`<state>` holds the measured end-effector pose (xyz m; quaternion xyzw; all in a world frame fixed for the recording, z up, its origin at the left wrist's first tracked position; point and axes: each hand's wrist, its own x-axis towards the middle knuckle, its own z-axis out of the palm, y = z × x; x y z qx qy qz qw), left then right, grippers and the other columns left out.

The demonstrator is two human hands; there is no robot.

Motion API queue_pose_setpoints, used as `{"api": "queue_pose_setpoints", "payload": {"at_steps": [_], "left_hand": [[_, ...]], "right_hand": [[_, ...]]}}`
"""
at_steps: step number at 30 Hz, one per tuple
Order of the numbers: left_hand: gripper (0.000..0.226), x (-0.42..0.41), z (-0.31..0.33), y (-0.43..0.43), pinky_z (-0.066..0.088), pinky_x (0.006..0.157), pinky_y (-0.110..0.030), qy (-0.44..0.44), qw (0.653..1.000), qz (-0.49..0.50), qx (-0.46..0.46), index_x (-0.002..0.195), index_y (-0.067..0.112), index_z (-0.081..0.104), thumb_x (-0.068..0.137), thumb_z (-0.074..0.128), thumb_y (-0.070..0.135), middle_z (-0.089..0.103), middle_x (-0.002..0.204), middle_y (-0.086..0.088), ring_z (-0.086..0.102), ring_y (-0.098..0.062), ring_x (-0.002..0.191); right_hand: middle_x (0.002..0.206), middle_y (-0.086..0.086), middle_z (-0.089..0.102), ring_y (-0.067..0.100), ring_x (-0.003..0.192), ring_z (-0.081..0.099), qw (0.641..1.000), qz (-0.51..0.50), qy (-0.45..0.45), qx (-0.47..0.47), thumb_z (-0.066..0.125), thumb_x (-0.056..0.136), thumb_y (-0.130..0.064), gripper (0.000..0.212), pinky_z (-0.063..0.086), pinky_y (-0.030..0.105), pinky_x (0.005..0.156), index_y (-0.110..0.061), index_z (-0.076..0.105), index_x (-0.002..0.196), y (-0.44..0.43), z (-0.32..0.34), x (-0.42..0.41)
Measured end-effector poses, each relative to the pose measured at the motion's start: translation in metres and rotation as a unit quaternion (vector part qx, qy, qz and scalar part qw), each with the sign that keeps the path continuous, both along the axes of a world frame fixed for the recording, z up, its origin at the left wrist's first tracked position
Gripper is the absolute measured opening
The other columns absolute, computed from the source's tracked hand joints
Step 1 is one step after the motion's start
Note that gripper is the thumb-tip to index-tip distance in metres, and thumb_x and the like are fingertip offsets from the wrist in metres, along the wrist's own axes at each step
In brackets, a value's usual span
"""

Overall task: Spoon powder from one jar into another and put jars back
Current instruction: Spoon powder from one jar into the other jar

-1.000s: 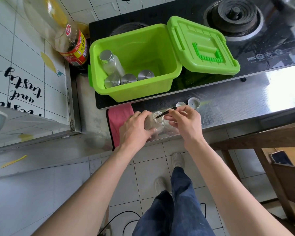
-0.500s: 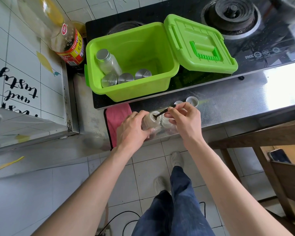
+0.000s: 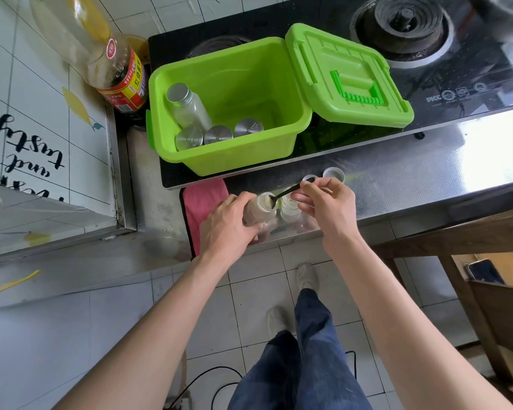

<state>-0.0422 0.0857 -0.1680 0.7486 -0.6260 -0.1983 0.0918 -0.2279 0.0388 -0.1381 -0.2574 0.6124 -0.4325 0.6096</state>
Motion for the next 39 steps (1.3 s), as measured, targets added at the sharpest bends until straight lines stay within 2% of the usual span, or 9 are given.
{"api": "queue_pose_setpoints", "payload": {"at_steps": [2,5,9,15,21,29,35,37,39], "left_hand": [[0.051,0.000,0.000,-0.001,0.043,0.069,-0.031,0.001,1.000,0.000,0.001,0.127,0.044,0.055,0.084,0.080,0.052,0.063,0.113,0.015,0.064,-0.017,0.099],[0.051,0.000,0.001,-0.001,0.043,0.069,-0.031,-0.003,1.000,-0.001,-0.001,0.127,0.044,0.055,0.084,0.080,0.053,0.063,0.113,0.015,0.064,-0.017,0.099],[0.051,0.001,-0.001,-0.002,0.047,0.070,-0.033,-0.003,1.000,-0.003,0.002,0.127,0.044,0.054,0.083,0.079,0.054,0.063,0.112,0.015,0.064,-0.018,0.099],[0.050,0.001,-0.002,-0.001,0.052,0.073,-0.035,0.000,1.000,-0.002,0.004,0.126,0.044,0.054,0.084,0.078,0.054,0.063,0.113,0.015,0.065,-0.018,0.098],[0.049,0.002,-0.002,-0.001,0.044,0.070,-0.031,0.002,1.000,-0.001,0.002,0.126,0.044,0.054,0.084,0.077,0.055,0.063,0.113,0.015,0.064,-0.017,0.098],[0.050,0.002,-0.002,-0.001,0.049,0.071,-0.033,0.003,1.000,0.001,0.011,0.127,0.045,0.052,0.085,0.077,0.055,0.062,0.113,0.016,0.064,-0.017,0.099],[0.050,0.002,-0.002,-0.001,0.046,0.071,-0.032,0.005,1.000,0.000,0.010,0.127,0.044,0.053,0.085,0.077,0.054,0.063,0.115,0.015,0.064,-0.017,0.100],[0.049,0.002,-0.002,-0.002,0.047,0.071,-0.033,0.004,1.000,0.001,0.011,0.127,0.044,0.054,0.085,0.078,0.053,0.062,0.114,0.015,0.064,-0.018,0.100],[0.049,0.002,-0.002,-0.002,0.046,0.070,-0.033,0.006,1.000,0.001,0.009,0.126,0.044,0.054,0.085,0.078,0.053,0.062,0.113,0.015,0.064,-0.018,0.100]], "right_hand": [[0.105,0.026,0.074,0.019,0.080,0.076,1.000,-0.007,-0.007,0.006,0.071,0.093,-0.008,0.012,0.060,0.022,0.068,-0.010,0.061,0.087,-0.002,0.000,-0.001],[0.088,0.020,0.074,0.017,0.076,0.075,0.999,-0.019,-0.023,0.015,0.070,0.093,-0.006,0.015,0.060,0.025,0.072,-0.010,0.059,0.084,-0.003,0.001,-0.005],[0.079,0.012,0.074,0.014,0.073,0.074,0.999,-0.034,-0.031,0.016,0.070,0.094,-0.006,0.017,0.059,0.020,0.065,-0.011,0.058,0.082,-0.005,0.007,-0.014],[0.087,0.015,0.075,0.017,0.078,0.075,0.998,-0.059,-0.019,0.009,0.068,0.095,-0.005,0.017,0.058,0.020,0.065,-0.012,0.058,0.083,-0.009,0.011,-0.027],[0.087,0.015,0.075,0.018,0.081,0.076,0.997,-0.071,0.011,0.003,0.069,0.095,-0.007,0.015,0.057,0.018,0.062,-0.012,0.059,0.085,-0.011,0.008,-0.040],[0.088,0.016,0.074,0.015,0.079,0.076,0.997,-0.059,0.045,-0.008,0.070,0.092,-0.007,0.012,0.056,0.019,0.062,-0.011,0.059,0.091,-0.014,0.004,-0.041],[0.081,0.007,0.077,0.018,0.081,0.078,0.985,-0.011,0.152,-0.076,0.070,0.092,-0.015,0.010,0.063,0.037,0.074,-0.015,0.062,0.086,-0.015,-0.002,-0.034],[0.078,-0.001,0.077,0.017,0.080,0.077,0.967,0.023,0.225,-0.120,0.069,0.090,-0.024,0.010,0.063,0.044,0.080,-0.020,0.062,0.084,-0.014,-0.003,-0.030],[0.078,-0.007,0.075,0.010,0.077,0.073,0.934,0.071,0.303,-0.175,0.069,0.089,-0.028,0.010,0.061,0.041,0.079,-0.021,0.063,0.085,-0.013,-0.001,-0.025]]}}
